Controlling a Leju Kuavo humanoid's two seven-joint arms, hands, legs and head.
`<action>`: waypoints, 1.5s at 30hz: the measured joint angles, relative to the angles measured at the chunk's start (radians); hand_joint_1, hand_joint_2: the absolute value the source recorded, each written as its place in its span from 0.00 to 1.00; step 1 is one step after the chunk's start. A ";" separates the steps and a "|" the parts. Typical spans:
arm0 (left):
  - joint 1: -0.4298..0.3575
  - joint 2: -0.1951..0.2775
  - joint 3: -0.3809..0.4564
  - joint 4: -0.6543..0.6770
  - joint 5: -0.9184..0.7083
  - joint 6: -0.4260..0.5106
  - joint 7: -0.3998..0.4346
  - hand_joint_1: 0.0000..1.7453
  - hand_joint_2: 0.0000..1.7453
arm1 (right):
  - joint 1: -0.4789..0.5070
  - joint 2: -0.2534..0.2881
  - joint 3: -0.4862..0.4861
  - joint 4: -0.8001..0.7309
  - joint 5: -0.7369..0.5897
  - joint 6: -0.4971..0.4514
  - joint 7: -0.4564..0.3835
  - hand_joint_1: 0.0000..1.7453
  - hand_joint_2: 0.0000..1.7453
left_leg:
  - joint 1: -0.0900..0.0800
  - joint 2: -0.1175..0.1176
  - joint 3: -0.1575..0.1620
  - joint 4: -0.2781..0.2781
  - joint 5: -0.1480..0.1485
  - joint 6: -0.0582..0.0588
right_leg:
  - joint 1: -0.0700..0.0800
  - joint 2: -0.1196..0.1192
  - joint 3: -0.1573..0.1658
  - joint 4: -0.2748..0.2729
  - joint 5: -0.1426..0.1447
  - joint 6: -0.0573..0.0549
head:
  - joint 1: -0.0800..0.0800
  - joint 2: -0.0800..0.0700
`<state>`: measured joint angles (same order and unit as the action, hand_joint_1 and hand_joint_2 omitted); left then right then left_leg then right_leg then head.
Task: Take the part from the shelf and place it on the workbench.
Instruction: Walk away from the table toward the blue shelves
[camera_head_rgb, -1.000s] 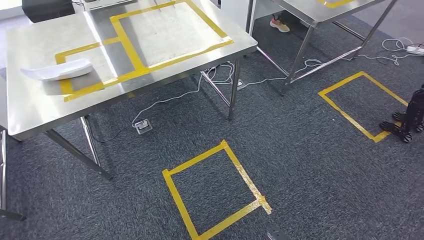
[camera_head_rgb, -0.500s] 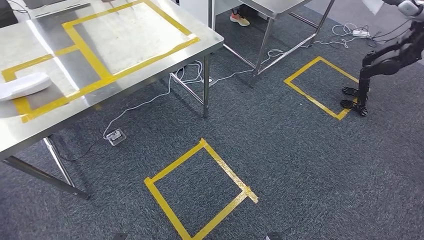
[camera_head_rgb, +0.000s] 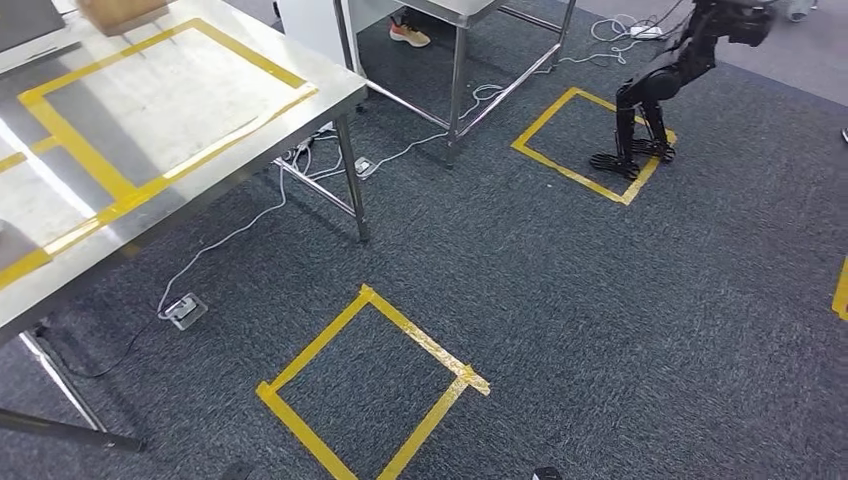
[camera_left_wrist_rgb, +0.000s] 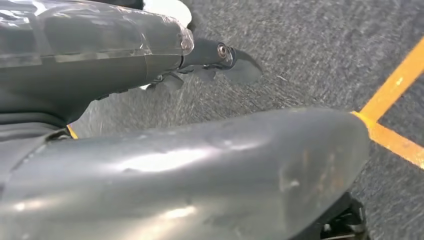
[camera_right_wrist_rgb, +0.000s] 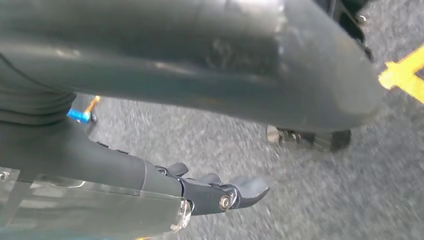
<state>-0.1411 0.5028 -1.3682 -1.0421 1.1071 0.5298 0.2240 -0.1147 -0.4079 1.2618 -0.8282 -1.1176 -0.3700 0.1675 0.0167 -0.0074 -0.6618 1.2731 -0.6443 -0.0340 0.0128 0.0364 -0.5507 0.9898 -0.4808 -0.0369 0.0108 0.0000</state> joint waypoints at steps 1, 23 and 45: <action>-0.003 0.001 0.001 -0.001 -0.008 -0.006 0.007 0.00 0.00 | -0.002 0.001 0.001 0.005 -0.003 0.010 0.000 0.00 0.00 | 0.001 -0.006 0.013 -0.046 0.043 0.000 | -0.001 0.013 0.001 0.003 -0.003 0.002 | -0.002 0.000; -0.040 -0.008 0.017 -0.003 -0.127 -0.086 0.068 0.00 0.00 | 0.000 0.019 0.002 0.054 -0.077 -0.023 -0.032 0.00 0.00 | -0.001 0.112 0.163 -0.265 0.076 0.009 | 0.010 -0.081 -0.034 0.024 0.001 0.014 | 0.023 0.000; -0.013 -0.019 0.035 0.015 -0.113 -0.099 0.048 0.00 0.00 | -0.008 0.019 0.006 0.062 -0.080 -0.038 -0.035 0.00 0.00 | 0.000 0.047 0.126 -0.252 0.102 0.040 | -0.015 -0.032 -0.173 0.319 -0.134 0.058 | 0.017 0.000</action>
<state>-0.1545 0.4842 -1.3331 -1.0273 0.9937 0.4303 0.2716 -0.1228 -0.3885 1.2679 -0.7660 -1.1974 -0.4080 0.1322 0.0171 0.0395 -0.5363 1.0212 -0.5421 0.0058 -0.0021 0.0041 -0.7236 1.3088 -0.6147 0.0215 0.0273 0.0000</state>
